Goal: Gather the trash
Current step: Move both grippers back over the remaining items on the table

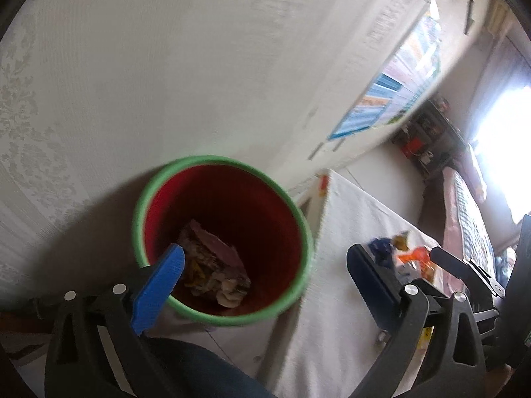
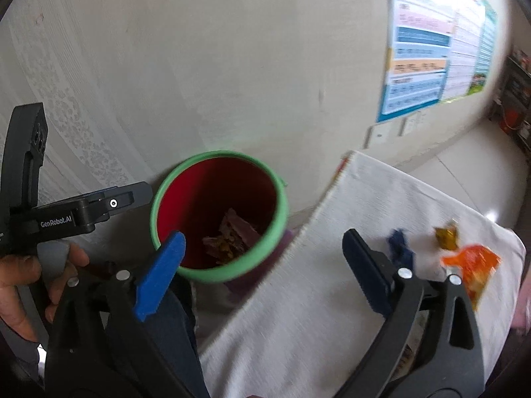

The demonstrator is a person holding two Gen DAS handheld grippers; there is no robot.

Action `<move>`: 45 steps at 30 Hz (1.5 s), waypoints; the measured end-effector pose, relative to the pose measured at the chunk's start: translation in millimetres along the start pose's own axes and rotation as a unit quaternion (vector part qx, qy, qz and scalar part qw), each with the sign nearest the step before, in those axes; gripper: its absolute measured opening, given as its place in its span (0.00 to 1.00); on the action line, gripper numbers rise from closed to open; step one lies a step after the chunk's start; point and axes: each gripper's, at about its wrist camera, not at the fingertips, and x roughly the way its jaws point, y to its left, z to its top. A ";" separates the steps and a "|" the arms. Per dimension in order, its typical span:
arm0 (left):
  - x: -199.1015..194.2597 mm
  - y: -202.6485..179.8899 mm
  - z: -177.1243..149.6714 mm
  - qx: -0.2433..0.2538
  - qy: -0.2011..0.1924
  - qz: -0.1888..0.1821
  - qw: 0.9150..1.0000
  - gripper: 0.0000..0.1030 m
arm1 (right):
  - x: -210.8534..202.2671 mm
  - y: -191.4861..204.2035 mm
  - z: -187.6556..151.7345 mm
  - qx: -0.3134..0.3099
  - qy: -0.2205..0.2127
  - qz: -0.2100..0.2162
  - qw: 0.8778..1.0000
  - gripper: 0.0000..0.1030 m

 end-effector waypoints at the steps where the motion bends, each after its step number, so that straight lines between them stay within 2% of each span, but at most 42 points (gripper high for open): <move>1: -0.5 -8.1 -3.6 0.006 0.002 -0.005 1.000 0.92 | -9.2 -6.1 -6.1 0.006 -0.003 -0.006 1.000 0.92; 13: 5.6 -104.1 -49.3 0.079 0.028 -0.054 0.995 0.92 | -84.6 -86.7 -65.4 0.071 -0.026 -0.076 0.994 0.92; 23: 17.3 -174.2 -71.3 0.127 0.043 -0.080 0.988 0.92 | -122.9 -150.1 -107.4 0.127 -0.039 -0.119 0.984 0.92; 34: 40.1 -203.3 -76.3 0.143 0.061 -0.080 0.985 0.92 | -126.5 -184.6 -116.7 0.150 -0.039 -0.130 0.979 0.92; 45: 84.3 -225.8 -55.6 0.143 0.080 -0.073 0.984 0.92 | -100.6 -212.2 -103.8 0.163 -0.024 -0.125 0.978 0.92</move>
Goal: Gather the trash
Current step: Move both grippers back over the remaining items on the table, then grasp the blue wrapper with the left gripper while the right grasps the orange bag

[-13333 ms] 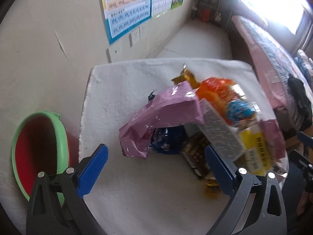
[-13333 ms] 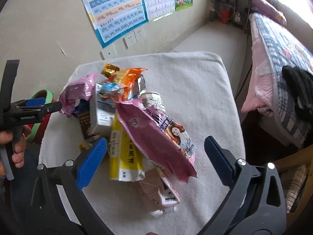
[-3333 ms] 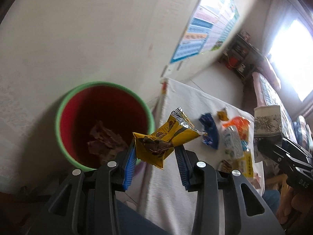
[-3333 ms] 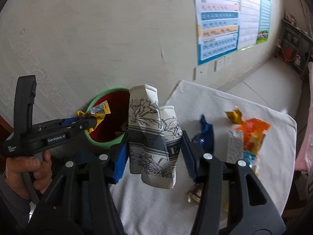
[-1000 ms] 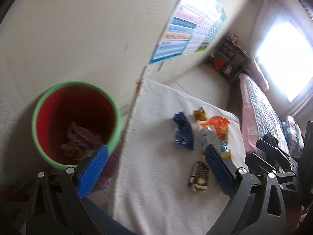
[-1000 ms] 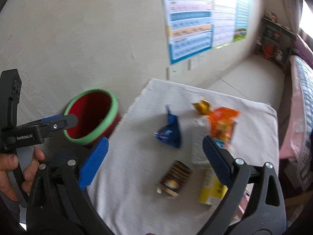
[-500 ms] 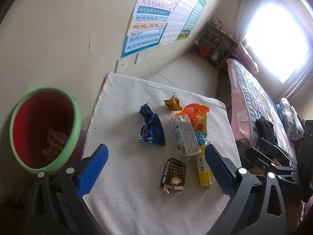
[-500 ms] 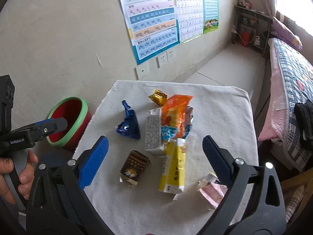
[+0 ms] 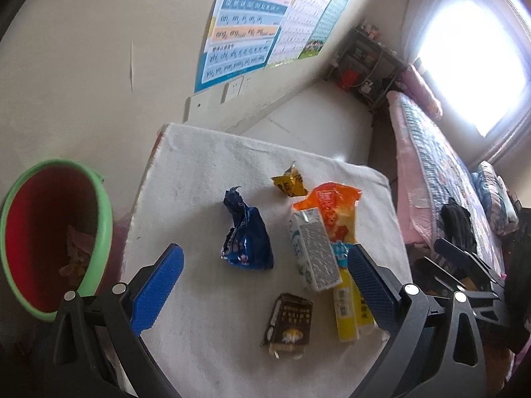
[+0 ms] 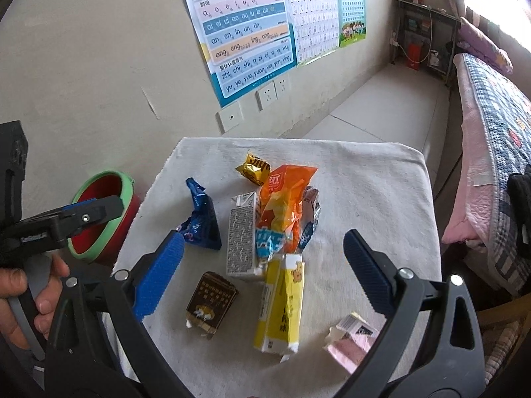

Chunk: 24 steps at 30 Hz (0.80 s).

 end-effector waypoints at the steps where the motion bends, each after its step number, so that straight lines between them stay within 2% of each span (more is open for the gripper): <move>1: 8.1 1.5 2.1 -0.005 0.008 0.004 1.000 0.92 | 5.4 -2.4 1.4 0.002 0.004 -0.001 1.000 0.92; 4: 31.0 7.0 7.0 -0.019 0.026 0.007 0.999 0.92 | 21.2 -10.6 4.1 0.013 0.014 -0.003 1.000 0.91; 11: 78.4 14.2 12.1 -0.023 0.059 0.016 0.998 0.92 | 66.1 -23.4 10.4 0.026 0.050 0.002 0.998 0.76; 20: 124.9 19.4 20.4 -0.022 0.082 0.011 0.996 0.91 | 110.0 -27.8 17.3 0.036 0.081 0.011 0.996 0.63; 24: 140.8 24.8 20.1 -0.022 0.094 0.010 0.995 0.82 | 121.4 -29.3 18.0 0.036 0.090 0.014 0.995 0.52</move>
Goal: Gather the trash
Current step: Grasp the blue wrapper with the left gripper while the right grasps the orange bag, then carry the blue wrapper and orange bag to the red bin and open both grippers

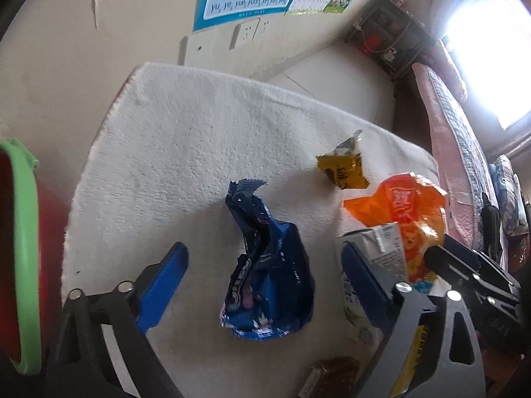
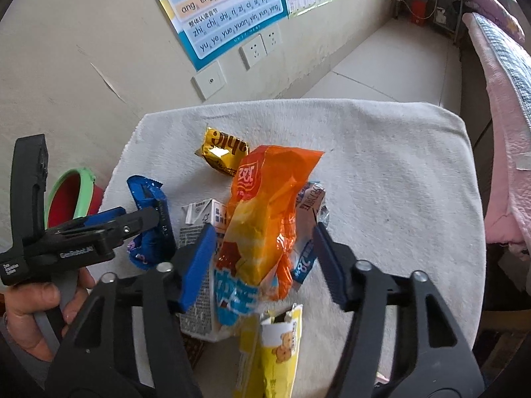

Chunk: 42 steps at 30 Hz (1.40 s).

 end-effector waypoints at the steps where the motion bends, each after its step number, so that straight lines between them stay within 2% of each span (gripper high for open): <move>1: 3.2 1.7 -0.4 -0.001 0.002 0.000 1.000 0.80 | 2.8 -0.3 0.4 -0.001 0.003 0.000 1.000 0.49; 3: 9.0 4.1 -1.1 -0.004 0.006 0.000 1.000 0.70 | 5.6 -1.0 0.5 -0.001 0.004 0.003 1.000 0.48; 7: 13.6 5.2 -3.2 -0.004 0.007 -0.005 1.000 0.56 | 8.3 -0.4 1.1 -0.003 0.008 0.007 1.000 0.46; 9: 13.7 4.0 -3.8 0.001 0.009 -0.013 1.000 0.39 | 8.9 0.5 0.7 -0.005 0.009 0.008 1.000 0.45; 12: 10.7 -0.1 -5.8 0.014 0.005 -0.015 1.000 0.27 | 9.5 1.5 -0.2 -0.004 0.010 0.012 1.000 0.40; 13: 9.6 -0.7 -6.2 0.014 0.005 -0.017 1.000 0.25 | 8.8 1.6 -0.7 -0.003 0.009 0.017 1.000 0.32; 14: 7.9 -0.7 -6.5 0.013 0.004 -0.019 1.000 0.23 | 7.4 1.9 -0.6 -0.001 0.009 0.019 1.000 0.31; 17: 0.9 -0.4 -7.0 0.012 -0.002 -0.019 1.000 0.21 | -0.4 4.4 0.9 -0.007 0.002 0.018 1.000 0.28; 29: -49.1 -7.4 -14.5 0.027 -0.044 -0.021 0.998 0.21 | -62.9 12.0 7.2 -0.013 -0.060 0.013 0.998 0.28; 42: -126.5 2.5 -39.8 0.026 -0.095 -0.008 0.995 0.21 | -113.2 53.7 -14.5 -0.046 -0.094 0.026 0.994 0.28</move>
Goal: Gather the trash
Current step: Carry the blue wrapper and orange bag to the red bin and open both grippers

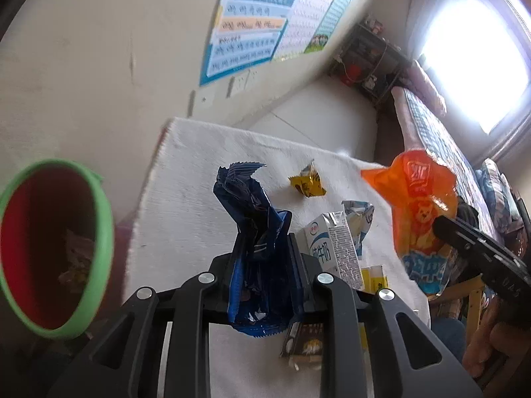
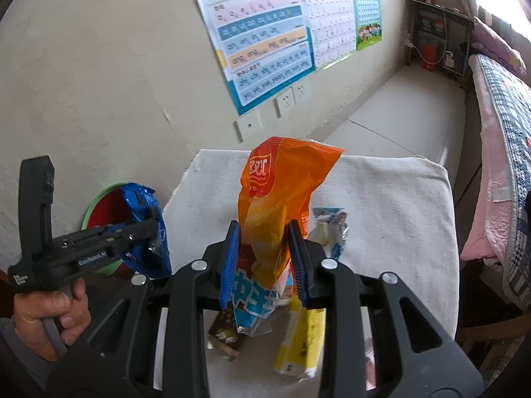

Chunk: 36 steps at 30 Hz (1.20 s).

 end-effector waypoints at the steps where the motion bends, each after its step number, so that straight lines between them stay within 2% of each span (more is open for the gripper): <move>1: -7.5 2.0 -1.0 -0.001 -0.005 0.002 1.000 0.21 | -2.2 3.6 -0.8 -0.003 -0.001 0.001 1.000 0.28; 10: -63.8 29.4 -14.7 -0.016 -0.037 0.011 0.999 0.21 | -21.4 53.0 -0.4 -0.043 -0.020 0.024 0.999 0.28; 18: -94.2 56.2 -21.6 -0.029 -0.056 0.021 0.998 0.21 | -26.0 99.7 1.6 -0.078 -0.024 0.042 0.996 0.28; 28: -131.8 105.1 -20.2 -0.065 -0.088 0.043 0.993 0.21 | -22.6 167.0 17.1 -0.125 -0.026 0.073 0.989 0.28; 36: -155.3 146.9 -17.2 -0.094 -0.102 0.063 0.988 0.21 | -2.6 229.9 24.6 -0.167 -0.013 0.106 0.980 0.28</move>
